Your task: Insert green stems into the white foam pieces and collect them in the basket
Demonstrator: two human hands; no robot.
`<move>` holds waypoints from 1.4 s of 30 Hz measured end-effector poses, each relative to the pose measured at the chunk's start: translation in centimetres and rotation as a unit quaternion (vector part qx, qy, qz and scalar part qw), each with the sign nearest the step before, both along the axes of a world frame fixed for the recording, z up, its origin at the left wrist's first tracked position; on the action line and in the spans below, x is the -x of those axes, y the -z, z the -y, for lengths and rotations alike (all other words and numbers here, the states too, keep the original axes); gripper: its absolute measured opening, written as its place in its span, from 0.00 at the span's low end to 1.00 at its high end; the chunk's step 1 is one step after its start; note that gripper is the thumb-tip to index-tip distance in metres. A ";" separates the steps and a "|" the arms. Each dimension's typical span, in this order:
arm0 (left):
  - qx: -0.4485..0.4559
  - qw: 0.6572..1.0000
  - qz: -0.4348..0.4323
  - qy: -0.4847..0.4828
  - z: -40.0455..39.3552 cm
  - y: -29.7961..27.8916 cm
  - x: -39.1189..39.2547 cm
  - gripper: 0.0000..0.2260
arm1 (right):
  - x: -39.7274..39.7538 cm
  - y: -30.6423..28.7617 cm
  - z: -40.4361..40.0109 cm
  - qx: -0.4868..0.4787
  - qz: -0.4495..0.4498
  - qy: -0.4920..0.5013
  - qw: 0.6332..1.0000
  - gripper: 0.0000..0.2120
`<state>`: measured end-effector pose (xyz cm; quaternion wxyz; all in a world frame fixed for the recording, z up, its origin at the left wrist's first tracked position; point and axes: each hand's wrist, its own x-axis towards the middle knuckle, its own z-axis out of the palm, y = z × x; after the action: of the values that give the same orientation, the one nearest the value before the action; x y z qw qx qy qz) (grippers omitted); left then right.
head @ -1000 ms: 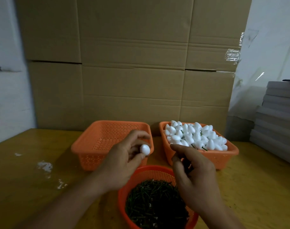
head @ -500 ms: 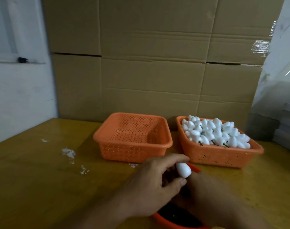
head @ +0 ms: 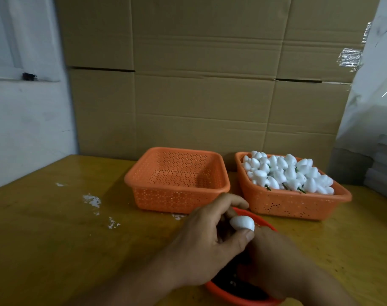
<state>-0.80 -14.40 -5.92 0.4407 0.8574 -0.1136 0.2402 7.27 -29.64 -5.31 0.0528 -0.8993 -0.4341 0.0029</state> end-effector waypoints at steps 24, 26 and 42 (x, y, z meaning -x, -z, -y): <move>0.345 0.935 -0.068 0.034 -1.0 -0.7 -1.1 0.23 | -0.4 -1.8 -0.1 -0.655 -0.363 -0.062 0.660 0.16; 0.338 0.938 -0.066 0.031 -1.1 -0.5 -1.1 0.23 | -0.2 -2.0 -0.2 -0.668 -0.386 -0.068 0.633 0.17; 0.317 0.946 -0.059 0.021 -1.1 -0.5 -1.1 0.25 | 1.1 -2.5 -0.5 -0.648 -0.345 -0.083 0.674 0.08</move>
<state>0.26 -13.34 -5.47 0.7007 0.6835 -0.0232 0.2035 6.22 -29.11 -2.83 0.7678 -0.5347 -0.3512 0.0355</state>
